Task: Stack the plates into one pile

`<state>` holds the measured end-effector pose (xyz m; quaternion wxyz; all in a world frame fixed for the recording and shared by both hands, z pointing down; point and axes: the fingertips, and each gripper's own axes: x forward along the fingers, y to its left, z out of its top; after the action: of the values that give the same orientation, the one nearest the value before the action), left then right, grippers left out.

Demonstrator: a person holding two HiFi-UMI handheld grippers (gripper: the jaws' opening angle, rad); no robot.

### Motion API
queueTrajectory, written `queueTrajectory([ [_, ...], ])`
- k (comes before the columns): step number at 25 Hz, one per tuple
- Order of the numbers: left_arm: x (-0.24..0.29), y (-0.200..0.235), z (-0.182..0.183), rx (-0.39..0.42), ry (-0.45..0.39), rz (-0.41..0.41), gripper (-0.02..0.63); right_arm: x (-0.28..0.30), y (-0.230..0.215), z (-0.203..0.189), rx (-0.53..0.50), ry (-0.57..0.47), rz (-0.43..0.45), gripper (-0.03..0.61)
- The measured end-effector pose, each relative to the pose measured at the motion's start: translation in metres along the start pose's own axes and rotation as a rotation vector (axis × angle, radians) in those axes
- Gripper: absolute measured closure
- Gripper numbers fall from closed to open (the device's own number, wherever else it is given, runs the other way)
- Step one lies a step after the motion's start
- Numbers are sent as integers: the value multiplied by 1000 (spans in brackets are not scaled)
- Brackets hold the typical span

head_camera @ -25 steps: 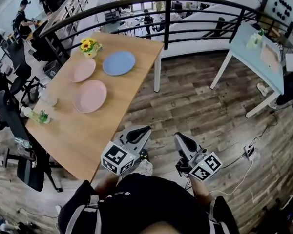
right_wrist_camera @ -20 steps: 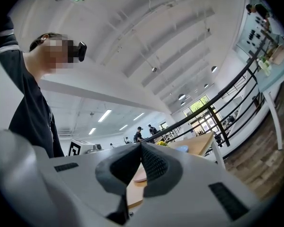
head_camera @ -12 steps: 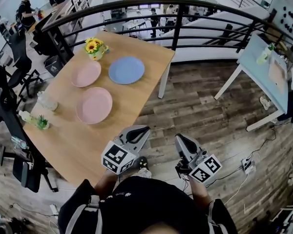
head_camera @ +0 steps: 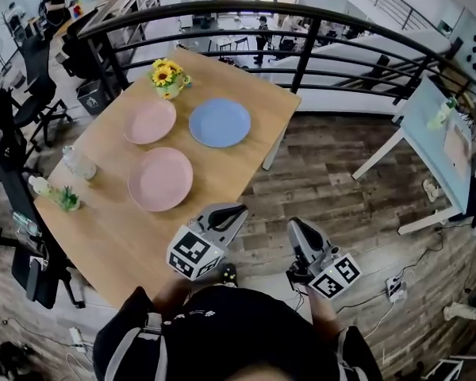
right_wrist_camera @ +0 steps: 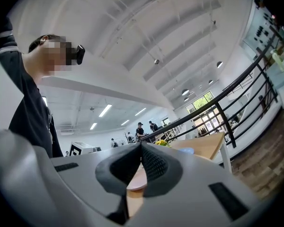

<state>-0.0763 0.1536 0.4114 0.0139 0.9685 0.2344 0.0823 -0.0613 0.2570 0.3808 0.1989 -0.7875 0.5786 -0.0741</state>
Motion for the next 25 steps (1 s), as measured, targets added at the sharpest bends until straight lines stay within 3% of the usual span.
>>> queueTrajectory([
  [15, -5, 49, -7, -14, 17, 104, 592, 63, -9, -11, 20, 59, 126, 578],
  [21, -13, 82, -5, 2, 46, 268, 592, 112, -29, -11, 63, 105, 280, 578],
  [25, -11, 104, -8, -34, 65, 382, 592, 141, -44, -4, 71, 136, 377, 578],
])
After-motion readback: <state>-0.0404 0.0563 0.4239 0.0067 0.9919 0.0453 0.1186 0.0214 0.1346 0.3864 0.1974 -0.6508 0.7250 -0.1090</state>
